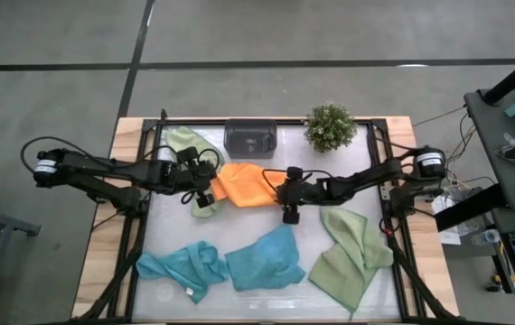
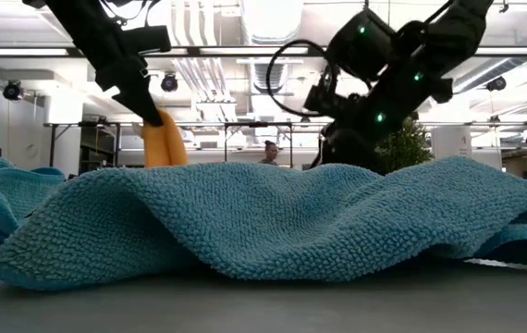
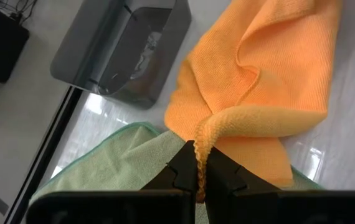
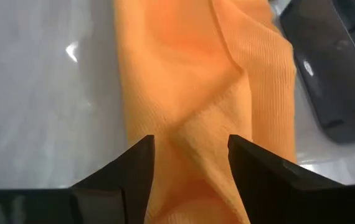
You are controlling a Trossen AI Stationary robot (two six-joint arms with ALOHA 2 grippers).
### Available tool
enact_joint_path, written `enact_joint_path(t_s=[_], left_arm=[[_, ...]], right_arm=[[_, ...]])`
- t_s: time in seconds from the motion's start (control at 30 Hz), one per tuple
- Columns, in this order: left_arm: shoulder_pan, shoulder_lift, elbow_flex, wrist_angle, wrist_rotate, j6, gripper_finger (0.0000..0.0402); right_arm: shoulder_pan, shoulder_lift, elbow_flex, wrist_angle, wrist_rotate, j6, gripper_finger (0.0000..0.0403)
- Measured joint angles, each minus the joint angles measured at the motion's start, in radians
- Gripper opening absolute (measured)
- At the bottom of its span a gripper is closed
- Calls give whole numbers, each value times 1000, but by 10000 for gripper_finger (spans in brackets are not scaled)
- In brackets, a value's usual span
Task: Fold microfiber towels
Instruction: Fold the orange microfiber towel
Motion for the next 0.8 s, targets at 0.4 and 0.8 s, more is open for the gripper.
enact_joint_path(t_s=[0.4,0.8], left_arm=[[0,0,-5,1,0,1,0],[0,0,-13,7,0,1,0]], right_arm=[[-16,72,20,4,92,-142,171],[-16,83,45,21,96,-124,98]])
